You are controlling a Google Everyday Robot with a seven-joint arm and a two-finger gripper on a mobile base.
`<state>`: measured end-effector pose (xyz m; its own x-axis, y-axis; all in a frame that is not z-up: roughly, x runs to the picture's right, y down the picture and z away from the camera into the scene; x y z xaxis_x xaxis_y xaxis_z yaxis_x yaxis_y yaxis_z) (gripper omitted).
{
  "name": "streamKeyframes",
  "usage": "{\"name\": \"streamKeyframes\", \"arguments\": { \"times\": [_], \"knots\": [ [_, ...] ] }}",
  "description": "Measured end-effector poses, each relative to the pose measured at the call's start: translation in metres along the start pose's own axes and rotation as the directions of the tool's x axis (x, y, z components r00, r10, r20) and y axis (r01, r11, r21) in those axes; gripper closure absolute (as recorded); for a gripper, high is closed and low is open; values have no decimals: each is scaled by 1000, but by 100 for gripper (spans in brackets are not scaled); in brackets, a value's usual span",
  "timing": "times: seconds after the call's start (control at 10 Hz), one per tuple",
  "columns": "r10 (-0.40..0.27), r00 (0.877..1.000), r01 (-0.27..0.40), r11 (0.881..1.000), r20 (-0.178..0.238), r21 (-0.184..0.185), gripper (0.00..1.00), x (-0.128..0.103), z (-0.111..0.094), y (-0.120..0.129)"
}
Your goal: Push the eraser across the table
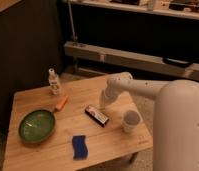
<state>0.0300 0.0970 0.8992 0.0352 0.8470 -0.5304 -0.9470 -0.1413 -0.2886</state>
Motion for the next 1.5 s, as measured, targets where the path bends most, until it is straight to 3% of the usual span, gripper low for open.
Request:
{"name": "streamKeyframes", "arguments": {
  "times": [0.4, 0.8, 1.3, 1.5],
  "knots": [
    [4, 999, -4, 1000, -41, 16, 93, 15, 12, -6],
    [-20, 998, 21, 1000, -55, 15, 93, 25, 14, -1],
    [-92, 994, 91, 996, -62, -21, 93, 39, 9, 25],
    [-133, 988, 129, 990, -81, -51, 93, 50, 15, 47]
  ]
}}
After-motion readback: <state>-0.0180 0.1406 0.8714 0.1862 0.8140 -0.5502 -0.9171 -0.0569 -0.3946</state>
